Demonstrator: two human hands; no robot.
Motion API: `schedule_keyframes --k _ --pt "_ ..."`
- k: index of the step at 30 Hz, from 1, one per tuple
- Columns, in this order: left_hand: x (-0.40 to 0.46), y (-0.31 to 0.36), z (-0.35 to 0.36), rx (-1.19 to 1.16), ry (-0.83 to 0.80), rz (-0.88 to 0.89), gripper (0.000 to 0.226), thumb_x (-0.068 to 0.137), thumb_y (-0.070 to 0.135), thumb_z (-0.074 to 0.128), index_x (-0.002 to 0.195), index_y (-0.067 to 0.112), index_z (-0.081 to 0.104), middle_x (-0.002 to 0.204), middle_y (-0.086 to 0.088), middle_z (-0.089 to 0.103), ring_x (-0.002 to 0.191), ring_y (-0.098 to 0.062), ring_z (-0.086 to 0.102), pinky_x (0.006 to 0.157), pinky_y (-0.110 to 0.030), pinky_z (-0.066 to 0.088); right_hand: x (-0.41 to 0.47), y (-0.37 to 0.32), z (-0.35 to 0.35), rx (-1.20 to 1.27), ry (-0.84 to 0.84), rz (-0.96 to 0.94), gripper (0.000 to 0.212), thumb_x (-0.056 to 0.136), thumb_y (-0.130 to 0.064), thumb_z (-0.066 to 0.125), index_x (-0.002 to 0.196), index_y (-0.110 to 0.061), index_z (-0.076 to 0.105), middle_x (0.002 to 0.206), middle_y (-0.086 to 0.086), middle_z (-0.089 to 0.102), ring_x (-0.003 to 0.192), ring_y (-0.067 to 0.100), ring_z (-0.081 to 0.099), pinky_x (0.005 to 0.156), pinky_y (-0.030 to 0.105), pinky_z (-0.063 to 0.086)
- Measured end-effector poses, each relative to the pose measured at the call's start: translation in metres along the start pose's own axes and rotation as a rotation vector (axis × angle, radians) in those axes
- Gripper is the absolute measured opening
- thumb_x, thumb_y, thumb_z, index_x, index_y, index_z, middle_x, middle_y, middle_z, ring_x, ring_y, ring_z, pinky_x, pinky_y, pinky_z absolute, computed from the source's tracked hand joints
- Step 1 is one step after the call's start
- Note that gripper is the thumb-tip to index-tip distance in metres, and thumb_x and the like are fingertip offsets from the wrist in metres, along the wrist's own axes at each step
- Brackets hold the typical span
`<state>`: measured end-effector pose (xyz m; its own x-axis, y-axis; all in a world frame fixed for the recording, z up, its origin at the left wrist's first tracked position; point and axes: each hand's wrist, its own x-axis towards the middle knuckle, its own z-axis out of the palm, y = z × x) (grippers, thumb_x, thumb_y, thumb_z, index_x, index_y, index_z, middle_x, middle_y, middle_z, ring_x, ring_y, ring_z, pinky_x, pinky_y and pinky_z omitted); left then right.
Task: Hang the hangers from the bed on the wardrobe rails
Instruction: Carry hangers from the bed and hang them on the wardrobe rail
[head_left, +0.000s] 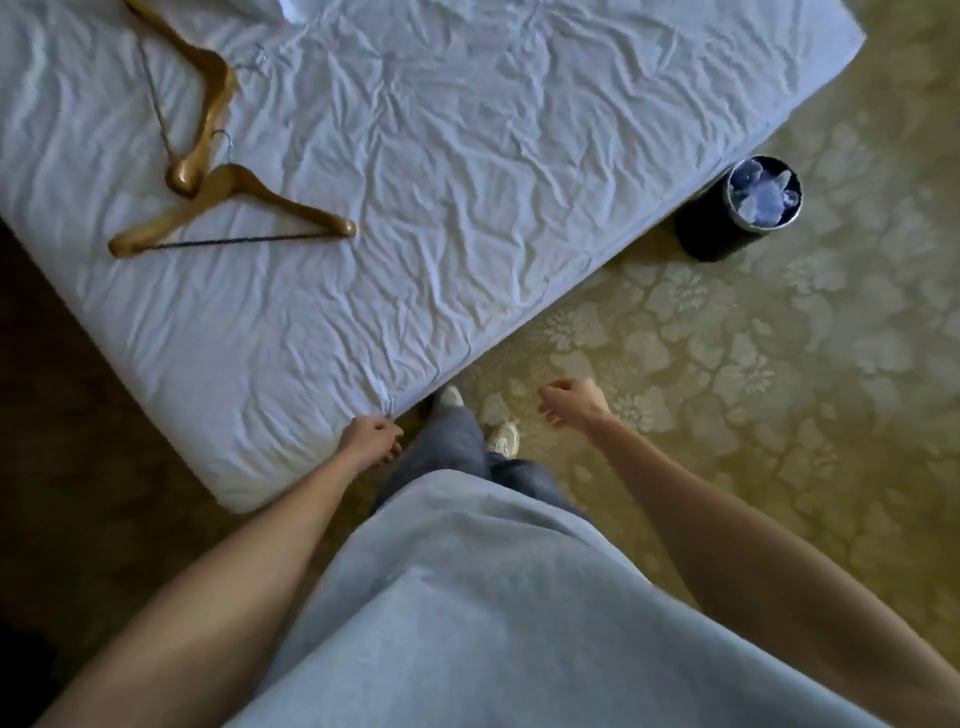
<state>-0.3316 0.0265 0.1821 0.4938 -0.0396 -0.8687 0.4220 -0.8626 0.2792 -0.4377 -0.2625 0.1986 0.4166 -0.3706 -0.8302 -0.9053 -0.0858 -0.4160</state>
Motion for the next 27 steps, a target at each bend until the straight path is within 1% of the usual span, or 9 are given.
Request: schedule_keyframes --k 4,5,8,11,14,16,20,24,27 --pt "0.013 -0.016 -0.014 -0.146 0.055 -0.106 0.022 0.093 0.016 0.061 0.083 0.004 0.076 0.079 -0.011 0.075 0.064 -0.023 0.065 0.061 -0.028 0.052 0.044 -0.090 0.002 -0.083 -0.069 -0.100 0.019 0.096 -0.014 0.056 0.102 -0.005 0.072 0.089 0.013 0.073 0.073 0.021 0.067 0.077 0.039 0.061" --pt "0.017 -0.019 -0.016 -0.189 0.065 -0.142 0.021 0.094 0.015 0.061 0.083 0.003 0.075 0.079 -0.011 0.075 0.064 -0.024 0.065 0.060 -0.027 0.053 0.054 -0.107 0.003 -0.104 -0.084 -0.106 0.019 0.096 -0.015 0.057 0.101 -0.004 0.071 0.087 0.012 0.073 0.072 0.021 0.066 0.074 0.038 0.060" --pt "0.025 -0.021 -0.023 -0.309 0.053 -0.253 0.021 0.098 0.011 0.059 0.083 0.000 0.070 0.077 -0.014 0.068 0.054 -0.019 0.057 0.040 -0.019 0.044 0.078 -0.142 0.004 -0.185 -0.115 -0.097 0.018 0.096 -0.014 0.058 0.101 -0.003 0.071 0.083 0.010 0.072 0.067 0.018 0.065 0.062 0.030 0.057" --pt "0.035 -0.020 -0.036 -0.405 0.043 -0.331 0.022 0.098 0.007 0.057 0.080 -0.001 0.067 0.069 -0.010 0.063 0.051 -0.016 0.052 0.038 -0.017 0.039 0.094 -0.165 0.007 -0.313 -0.157 -0.031 0.017 0.096 -0.011 0.057 0.102 -0.002 0.071 0.085 0.011 0.072 0.066 0.018 0.064 0.057 0.026 0.054" --pt "0.047 -0.005 -0.061 -0.516 0.067 -0.376 0.027 0.094 0.011 0.059 0.070 0.003 0.068 0.067 -0.012 0.068 0.058 -0.025 0.062 0.051 -0.025 0.049 0.113 -0.195 0.013 -0.416 -0.183 0.019 0.017 0.096 -0.012 0.057 0.099 -0.002 0.071 0.082 0.011 0.073 0.063 0.018 0.064 0.053 0.025 0.053" --pt "0.062 0.010 -0.080 -0.555 0.065 -0.366 0.026 0.091 0.017 0.059 0.071 0.006 0.071 0.072 -0.013 0.073 0.065 -0.027 0.067 0.061 -0.029 0.051 0.131 -0.220 0.021 -0.439 -0.203 0.022 0.016 0.096 -0.012 0.057 0.100 -0.002 0.070 0.077 0.009 0.071 0.060 0.018 0.062 0.049 0.024 0.050" --pt "0.100 0.060 -0.126 -0.654 0.106 -0.317 0.024 0.093 0.015 0.055 0.075 0.008 0.070 0.073 -0.009 0.071 0.057 -0.019 0.061 0.056 -0.027 0.050 0.167 -0.282 0.046 -0.444 -0.245 -0.035 0.015 0.095 -0.012 0.059 0.099 -0.004 0.070 0.073 0.007 0.071 0.058 0.018 0.062 0.051 0.026 0.051" --pt "0.158 0.104 -0.171 -0.704 0.202 -0.333 0.026 0.085 0.021 0.052 0.071 0.013 0.071 0.076 -0.008 0.074 0.075 -0.028 0.071 0.073 -0.036 0.061 0.200 -0.364 0.084 -0.409 -0.298 -0.135 0.014 0.096 -0.011 0.058 0.098 -0.006 0.071 0.080 0.010 0.071 0.059 0.016 0.061 0.052 0.024 0.050" --pt "0.212 0.130 -0.202 -0.743 0.275 -0.364 0.028 0.080 0.026 0.050 0.082 0.013 0.075 0.090 -0.011 0.076 0.086 -0.031 0.072 0.079 -0.039 0.061 0.239 -0.426 0.123 -0.414 -0.324 -0.225 0.015 0.095 -0.011 0.056 0.096 -0.008 0.071 0.077 0.007 0.070 0.058 0.015 0.061 0.052 0.024 0.050"
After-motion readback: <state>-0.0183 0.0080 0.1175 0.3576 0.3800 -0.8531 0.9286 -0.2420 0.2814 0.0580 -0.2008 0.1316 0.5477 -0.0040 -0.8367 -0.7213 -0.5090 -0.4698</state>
